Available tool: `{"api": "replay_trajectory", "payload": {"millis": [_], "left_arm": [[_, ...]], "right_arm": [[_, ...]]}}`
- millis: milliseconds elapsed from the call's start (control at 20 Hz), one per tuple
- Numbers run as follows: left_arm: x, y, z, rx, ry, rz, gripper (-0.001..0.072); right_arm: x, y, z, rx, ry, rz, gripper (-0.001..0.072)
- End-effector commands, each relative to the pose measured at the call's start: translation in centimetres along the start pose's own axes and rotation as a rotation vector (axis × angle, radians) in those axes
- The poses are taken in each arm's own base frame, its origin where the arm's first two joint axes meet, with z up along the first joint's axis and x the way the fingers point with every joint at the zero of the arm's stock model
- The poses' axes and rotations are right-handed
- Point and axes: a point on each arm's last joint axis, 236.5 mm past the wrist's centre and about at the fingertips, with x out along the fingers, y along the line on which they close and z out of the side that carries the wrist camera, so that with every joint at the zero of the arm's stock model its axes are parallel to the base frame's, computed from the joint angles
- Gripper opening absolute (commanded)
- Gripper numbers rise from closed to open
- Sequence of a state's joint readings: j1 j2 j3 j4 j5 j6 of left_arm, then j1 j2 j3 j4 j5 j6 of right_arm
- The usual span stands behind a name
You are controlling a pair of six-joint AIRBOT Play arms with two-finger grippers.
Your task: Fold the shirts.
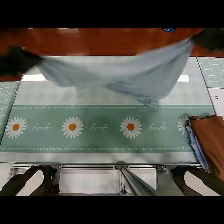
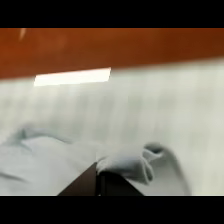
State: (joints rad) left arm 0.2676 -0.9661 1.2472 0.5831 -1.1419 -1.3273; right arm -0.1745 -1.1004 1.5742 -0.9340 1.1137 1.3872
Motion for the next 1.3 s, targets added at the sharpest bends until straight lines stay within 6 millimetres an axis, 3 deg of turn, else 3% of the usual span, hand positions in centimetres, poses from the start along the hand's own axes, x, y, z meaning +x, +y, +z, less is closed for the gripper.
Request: {"api": "replay_trajectory", "payload": {"millis": [0,100,200,350,500,600,700,750,850,950,1000,1150,1250], "left_arm": [[-9.6,-10.9,7.7,0.281,-0.281,-0.03,0.0023],[-14.3,-16.6,9.1,0.423,-0.405,-0.042,0.0023],[-18.9,-21.0,9.2,0.557,-0.529,-0.005,0.0023],[-25.2,-23.9,8.7,0.725,-0.705,0.201,0.0023],[-29.8,-27.0,5.2,0.8,-0.809,0.268,0.0023],[-33.0,-28.1,2.8,0.817,-0.859,0.264,0.0023],[-35.5,-26.8,1.4,0.766,-0.862,0.283,0.0023],[-35.7,-25.2,0.8,0.728,-0.823,0.313,0.0023],[-33.4,-20.8,-0.4,0.638,-0.654,0.389,0.0023],[-29.2,-17.1,-1.2,0.577,-0.49,0.417,0.0023],[-26.6,-15.1,-1.4,0.542,-0.415,0.419,0.0023],[-17.9,-6.4,-1.8,0.364,-0.197,0.469,0.0023],[-11.3,-0.3,-1.7,0.275,-0.105,0.487,0.0023]], "right_arm": [[-13.3,7.6,7.6,-0.217,-0.326,-0.041,0.0024],[-19.1,11.1,8.2,-0.295,-0.438,-0.041,0.0024],[-24.0,13.3,7.8,-0.351,-0.536,-0.065,0.0024],[-29.3,16.3,6.6,-0.403,-0.649,-0.06,0.0024],[-32.1,17.9,4.3,-0.439,-0.666,-0.06,0.0024],[-32.5,17.6,2.4,-0.427,-0.619,-0.079,0.0024],[-31.9,16.6,0.2,-0.403,-0.525,-0.113,0.0024],[-31.4,15.9,-0.8,-0.391,-0.473,-0.127,0.0024],[-29.8,14.8,-2.7,-0.359,-0.371,-0.136,0.0024],[-26.9,13.3,-4.3,-0.309,-0.264,-0.121,0.0024],[-24.9,12.1,-5.1,-0.277,-0.205,-0.112,0.0024],[-17.7,7.2,-7.7,-0.172,-0.052,-0.119,0.0024],[-11.8,3.9,-9.5,-0.1,0.049,-0.098,0.0024]]}}
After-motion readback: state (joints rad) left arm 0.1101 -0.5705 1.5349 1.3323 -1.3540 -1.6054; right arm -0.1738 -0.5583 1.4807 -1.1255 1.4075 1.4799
